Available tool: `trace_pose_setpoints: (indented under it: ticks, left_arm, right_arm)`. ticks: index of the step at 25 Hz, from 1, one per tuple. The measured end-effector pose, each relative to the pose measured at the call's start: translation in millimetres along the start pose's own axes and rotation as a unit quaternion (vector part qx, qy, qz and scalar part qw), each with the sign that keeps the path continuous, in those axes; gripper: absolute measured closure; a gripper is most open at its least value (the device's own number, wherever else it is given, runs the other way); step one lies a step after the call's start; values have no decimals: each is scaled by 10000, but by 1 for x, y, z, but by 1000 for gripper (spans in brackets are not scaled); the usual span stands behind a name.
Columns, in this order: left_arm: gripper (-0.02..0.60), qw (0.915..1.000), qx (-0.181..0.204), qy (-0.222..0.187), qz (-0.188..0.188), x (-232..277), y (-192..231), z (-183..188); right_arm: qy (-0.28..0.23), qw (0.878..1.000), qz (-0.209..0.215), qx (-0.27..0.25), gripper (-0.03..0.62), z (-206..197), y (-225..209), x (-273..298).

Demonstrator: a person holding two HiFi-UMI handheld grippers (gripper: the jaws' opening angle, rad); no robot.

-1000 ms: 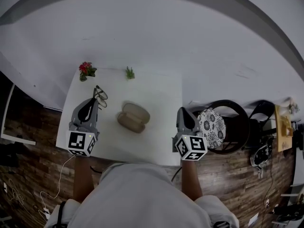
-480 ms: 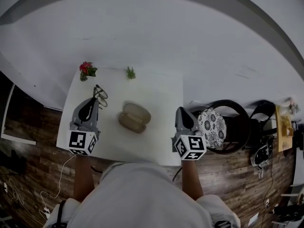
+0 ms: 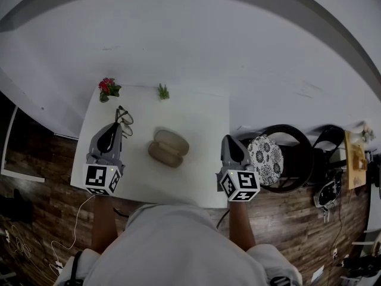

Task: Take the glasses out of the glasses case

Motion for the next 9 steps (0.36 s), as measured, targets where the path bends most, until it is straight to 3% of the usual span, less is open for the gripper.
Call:
trace_pose_setpoints:
  ticks: [9]
  left_arm:
    - [561,9999,104,59,-18,1,0,-3]
  right_arm:
    - [26,10000,25,-34,591,0,3,2]
Point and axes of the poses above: the fingertips, and each gripper's own axes: x forward along the fingers, y to its left, z out of its top, the point moved 7 cm from there along -x, backward along the fingers, and after that the axes turned 15 degrees about -z, right-handed, at the moved point
